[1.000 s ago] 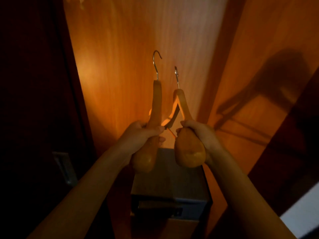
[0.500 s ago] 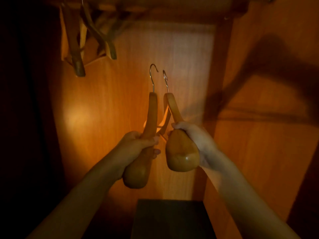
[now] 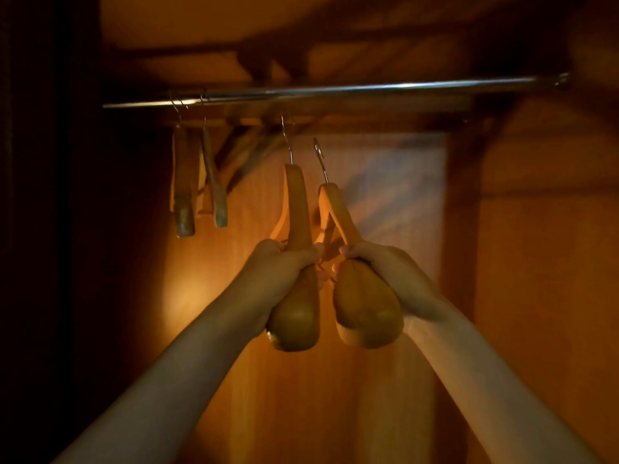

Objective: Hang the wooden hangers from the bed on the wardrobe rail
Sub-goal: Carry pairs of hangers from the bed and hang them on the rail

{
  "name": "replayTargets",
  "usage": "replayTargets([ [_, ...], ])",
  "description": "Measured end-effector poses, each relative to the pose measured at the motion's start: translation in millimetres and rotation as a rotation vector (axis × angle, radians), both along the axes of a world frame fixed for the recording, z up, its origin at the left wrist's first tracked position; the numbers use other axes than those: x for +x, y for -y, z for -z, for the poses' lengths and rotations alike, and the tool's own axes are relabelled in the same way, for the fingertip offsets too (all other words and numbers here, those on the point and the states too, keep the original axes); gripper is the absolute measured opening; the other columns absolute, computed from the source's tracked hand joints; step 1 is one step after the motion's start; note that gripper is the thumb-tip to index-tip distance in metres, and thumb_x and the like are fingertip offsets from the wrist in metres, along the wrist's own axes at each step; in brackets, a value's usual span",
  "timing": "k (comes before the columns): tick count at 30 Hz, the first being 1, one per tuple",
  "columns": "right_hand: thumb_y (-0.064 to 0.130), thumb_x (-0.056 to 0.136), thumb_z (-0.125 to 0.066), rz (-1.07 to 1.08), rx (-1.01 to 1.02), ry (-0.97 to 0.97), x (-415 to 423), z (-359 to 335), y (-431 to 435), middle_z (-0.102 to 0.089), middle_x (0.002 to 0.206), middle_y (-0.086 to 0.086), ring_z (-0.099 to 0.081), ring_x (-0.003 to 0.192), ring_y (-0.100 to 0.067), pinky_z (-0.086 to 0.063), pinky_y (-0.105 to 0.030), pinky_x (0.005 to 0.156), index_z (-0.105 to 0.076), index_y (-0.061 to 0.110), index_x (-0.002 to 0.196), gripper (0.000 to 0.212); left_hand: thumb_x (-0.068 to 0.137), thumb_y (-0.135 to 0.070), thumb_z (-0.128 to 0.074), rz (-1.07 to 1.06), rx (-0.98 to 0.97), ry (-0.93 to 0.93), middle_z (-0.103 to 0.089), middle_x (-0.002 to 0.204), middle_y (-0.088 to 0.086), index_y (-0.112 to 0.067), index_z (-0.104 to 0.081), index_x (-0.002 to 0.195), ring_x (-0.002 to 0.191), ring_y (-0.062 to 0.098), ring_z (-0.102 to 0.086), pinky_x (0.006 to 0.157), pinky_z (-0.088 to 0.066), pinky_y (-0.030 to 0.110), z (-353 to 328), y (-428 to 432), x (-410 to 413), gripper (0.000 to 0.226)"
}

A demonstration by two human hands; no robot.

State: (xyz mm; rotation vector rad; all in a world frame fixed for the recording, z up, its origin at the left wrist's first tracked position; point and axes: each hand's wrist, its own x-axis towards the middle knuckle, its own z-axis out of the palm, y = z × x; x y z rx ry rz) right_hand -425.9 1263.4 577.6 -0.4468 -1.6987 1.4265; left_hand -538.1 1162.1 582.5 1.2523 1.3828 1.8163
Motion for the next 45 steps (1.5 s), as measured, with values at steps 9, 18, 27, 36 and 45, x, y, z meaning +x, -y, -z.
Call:
replayTargets([
  [9, 0.016, 0.080, -0.061, -0.295, -0.051, -0.090, -15.9, -12.9, -22.3, -0.062, 0.060, -0.001, -0.058, 0.048, -0.010, -0.045, -0.030, 0.061, -0.066, 0.012, 0.068, 0.014, 0.084, -0.015, -0.064, -0.146, 0.087, -0.052, -0.064, 0.062, 0.009, -0.005, -0.061, 0.075, 0.043, 0.008, -0.064, 0.047, -0.052, 0.018, -47.4, -5.8, -15.5, 0.013],
  [18, 0.019, 0.077, -0.063, -0.294, -0.004, -0.074, -22.0, -19.6, -24.9, -0.062, 0.064, -0.005, -0.054, 0.056, -0.016, -0.044, -0.034, 0.066, -0.070, 0.014, 0.062, 0.017, 0.083, -0.017, -0.065, -0.221, 0.057, -0.011, -0.071, 0.054, 0.005, -0.002, -0.062, 0.092, 0.051, 0.014, -0.069, 0.060, -0.058, 0.027, -66.1, -17.1, -50.6, 0.017],
  [27, 0.014, 0.083, -0.060, -0.282, 0.056, -0.067, -34.7, -34.4, -14.5, -0.063, 0.066, -0.008, -0.058, 0.059, -0.019, -0.044, -0.039, 0.070, -0.072, 0.013, 0.060, 0.026, 0.082, -0.015, -0.066, -0.213, -0.008, 0.080, -0.069, 0.058, 0.010, 0.006, -0.061, 0.101, 0.045, 0.013, -0.066, 0.045, -0.055, 0.020, -56.6, -17.2, -77.8, 0.028],
  [36, 0.010, 0.080, -0.062, -0.252, 0.134, -0.116, -70.1, -75.3, 2.9, -0.067, 0.063, -0.005, -0.061, 0.054, -0.015, -0.051, -0.027, 0.057, -0.067, 0.008, 0.071, 0.011, 0.083, -0.014, -0.066, -0.240, -0.049, 0.027, -0.064, 0.071, 0.013, 0.007, -0.057, 0.115, 0.039, 0.011, -0.063, 0.044, -0.052, 0.019, -54.7, -10.0, -85.7, 0.039],
  [45, 0.014, 0.081, -0.060, -0.257, 0.128, -0.072, -96.7, -77.5, -11.7, -0.063, 0.069, -0.005, -0.059, 0.059, -0.015, -0.047, -0.029, 0.064, -0.066, 0.011, 0.074, 0.010, 0.084, -0.018, -0.064, -0.243, -0.050, -0.040, -0.064, 0.071, 0.011, 0.004, -0.059, 0.110, 0.040, 0.007, -0.063, 0.040, -0.048, 0.015, -46.2, -7.0, -94.0, 0.034],
])
